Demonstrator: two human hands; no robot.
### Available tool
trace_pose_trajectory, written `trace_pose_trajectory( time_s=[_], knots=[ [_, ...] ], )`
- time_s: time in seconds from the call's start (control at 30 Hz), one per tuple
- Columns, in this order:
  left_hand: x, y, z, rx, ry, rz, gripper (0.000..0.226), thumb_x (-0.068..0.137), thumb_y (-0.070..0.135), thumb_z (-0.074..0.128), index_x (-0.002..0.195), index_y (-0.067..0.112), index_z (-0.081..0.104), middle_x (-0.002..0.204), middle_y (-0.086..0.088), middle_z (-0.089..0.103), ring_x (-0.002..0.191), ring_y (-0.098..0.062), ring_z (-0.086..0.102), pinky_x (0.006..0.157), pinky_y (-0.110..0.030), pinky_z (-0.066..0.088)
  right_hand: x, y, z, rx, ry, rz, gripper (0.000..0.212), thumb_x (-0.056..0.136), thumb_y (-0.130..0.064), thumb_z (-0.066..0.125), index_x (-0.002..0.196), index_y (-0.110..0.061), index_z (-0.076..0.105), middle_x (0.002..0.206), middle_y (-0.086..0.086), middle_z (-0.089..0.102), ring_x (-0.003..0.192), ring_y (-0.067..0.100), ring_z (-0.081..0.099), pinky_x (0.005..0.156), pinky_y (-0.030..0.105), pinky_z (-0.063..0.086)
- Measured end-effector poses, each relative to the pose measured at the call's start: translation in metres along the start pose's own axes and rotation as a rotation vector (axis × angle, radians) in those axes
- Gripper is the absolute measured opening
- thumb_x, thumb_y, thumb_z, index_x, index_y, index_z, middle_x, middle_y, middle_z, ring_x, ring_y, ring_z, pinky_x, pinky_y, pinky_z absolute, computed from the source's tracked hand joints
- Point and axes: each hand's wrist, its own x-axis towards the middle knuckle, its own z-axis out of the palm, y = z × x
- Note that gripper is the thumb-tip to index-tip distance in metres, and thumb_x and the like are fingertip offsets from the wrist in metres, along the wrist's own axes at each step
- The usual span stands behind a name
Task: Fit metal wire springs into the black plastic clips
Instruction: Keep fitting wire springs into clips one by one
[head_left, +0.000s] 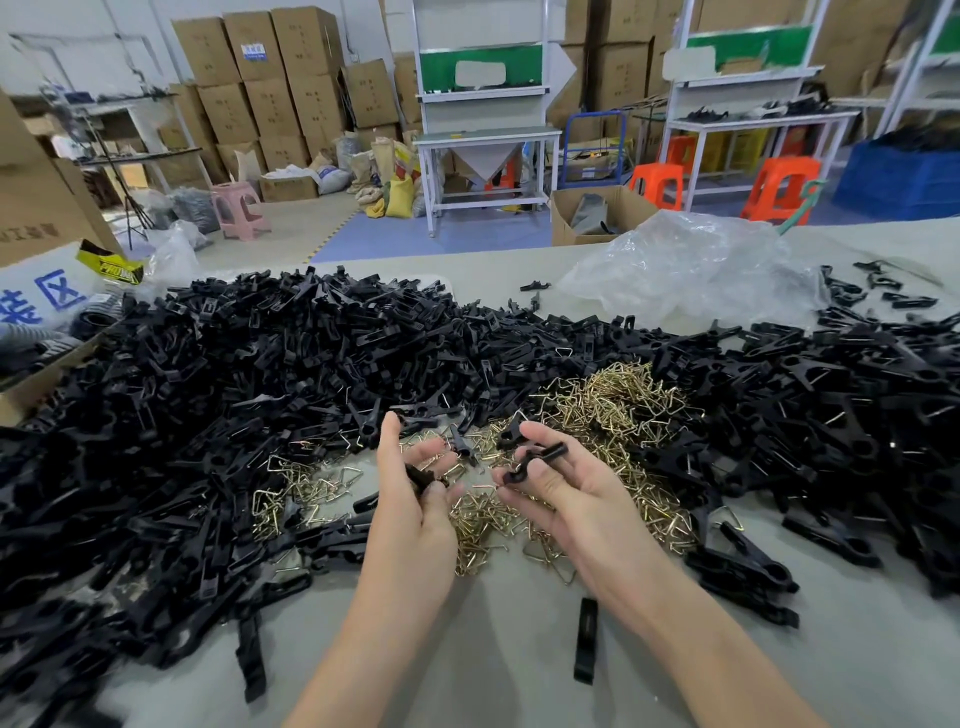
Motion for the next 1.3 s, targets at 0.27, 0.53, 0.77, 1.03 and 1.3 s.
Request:
trace_pose_trajectory(
  time_s=[0.27,0.53,0.77,1.03,1.3],
  knots=[
    [-0.004,0.001,-0.003,0.097,-0.178,0.000,0.049,0.104,0.002,0.041,0.142,0.033,0.032,0.105,0.022,0.068,0.080,-0.003,0.059,0.072,-0.015,0.047,0.001,-0.002,-0.001,-0.090,-0.007,-0.009,0.038,0.096,-0.005,0.063,0.128,-0.026,0.064,0.110,0.008,0.073,0.103,0.028,0.074,0.087,0.034,0.061],
    [-0.004,0.003,-0.003,0.133,-0.171,0.006,0.045,0.105,0.022,0.041,0.149,0.034,0.038,0.099,0.017,0.067,0.099,0.000,0.065,0.097,-0.026,0.048,-0.004,-0.006,0.002,-0.221,-0.041,-0.009,0.038,0.098,0.000,0.060,0.131,-0.020,0.063,0.117,0.006,0.073,0.103,0.020,0.074,0.084,0.028,0.060],
    [0.000,0.007,0.000,-0.126,-0.110,-0.035,0.033,0.097,0.007,0.059,0.116,0.032,0.068,0.101,0.013,0.076,0.096,-0.007,0.072,0.082,-0.018,0.056,-0.007,-0.009,0.005,-0.278,-0.066,-0.027,0.038,0.097,0.000,0.062,0.128,-0.022,0.065,0.119,0.011,0.069,0.102,0.017,0.074,0.082,0.025,0.059],
    [-0.001,0.005,0.002,-0.199,-0.108,-0.083,0.028,0.091,0.008,0.069,0.105,0.032,0.071,0.098,0.009,0.075,0.096,-0.006,0.069,0.078,-0.013,0.050,-0.011,-0.012,0.008,-0.282,-0.076,-0.029,0.031,0.093,-0.002,0.068,0.113,-0.025,0.074,0.112,0.015,0.071,0.098,0.023,0.075,0.080,0.027,0.060],
    [-0.003,0.003,0.002,-0.222,-0.103,-0.103,0.014,0.090,0.011,0.071,0.100,0.022,0.070,0.086,0.007,0.074,0.080,-0.004,0.066,0.070,-0.012,0.049,-0.011,-0.013,0.009,-0.285,-0.062,-0.028,0.026,0.091,-0.002,0.071,0.110,-0.019,0.073,0.106,0.011,0.074,0.094,0.023,0.075,0.079,0.027,0.060]
  ],
)
